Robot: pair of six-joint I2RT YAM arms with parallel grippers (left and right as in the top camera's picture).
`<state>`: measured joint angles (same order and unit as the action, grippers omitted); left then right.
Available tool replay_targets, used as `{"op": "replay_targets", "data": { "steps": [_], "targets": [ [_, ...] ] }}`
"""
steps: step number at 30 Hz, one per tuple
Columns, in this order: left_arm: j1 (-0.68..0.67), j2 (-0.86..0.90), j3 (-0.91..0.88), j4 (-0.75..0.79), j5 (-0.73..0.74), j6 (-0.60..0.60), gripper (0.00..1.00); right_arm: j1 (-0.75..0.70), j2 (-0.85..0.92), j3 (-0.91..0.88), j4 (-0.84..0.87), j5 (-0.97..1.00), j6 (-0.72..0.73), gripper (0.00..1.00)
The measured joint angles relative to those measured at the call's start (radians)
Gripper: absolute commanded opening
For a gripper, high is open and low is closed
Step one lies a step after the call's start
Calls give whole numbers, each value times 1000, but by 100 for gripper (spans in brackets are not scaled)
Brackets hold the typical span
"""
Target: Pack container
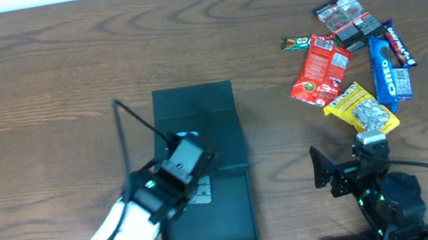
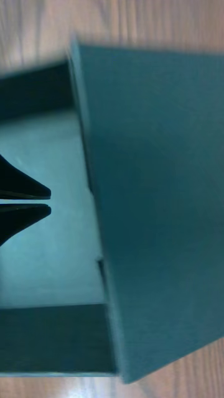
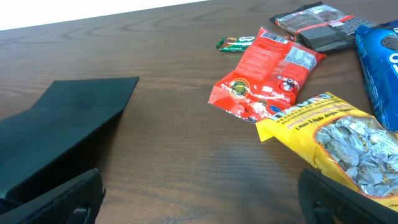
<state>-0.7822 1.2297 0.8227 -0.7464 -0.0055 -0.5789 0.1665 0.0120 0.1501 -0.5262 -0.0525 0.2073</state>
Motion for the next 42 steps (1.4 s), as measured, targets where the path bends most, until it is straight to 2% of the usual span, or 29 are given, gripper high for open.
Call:
{"op": "replay_targets", "data": {
  "steps": [11, 19, 23, 29, 34, 42],
  "targets": [
    [-20, 168, 0, 74, 25, -211, 6, 0, 0, 0, 0, 0, 0, 99],
    [-16, 261, -9, 232, 13, -261, 6, 0, 0, 0, 0, 0, 0, 99],
    [32, 304, -9, 275, 13, -257, 5, 0, 0, 0, 0, 0, 0, 99],
    [178, 322, 15, 347, 13, -164, 6, 0, 0, 0, 0, 0, 0, 99],
    [233, 406, 178, 322, 20, -77, 6, 0, 0, 0, 0, 0, 0, 99],
    [239, 638, 432, 240, 46, 7, 6, 0, 0, 0, 0, 0, 0, 99]
  ]
}}
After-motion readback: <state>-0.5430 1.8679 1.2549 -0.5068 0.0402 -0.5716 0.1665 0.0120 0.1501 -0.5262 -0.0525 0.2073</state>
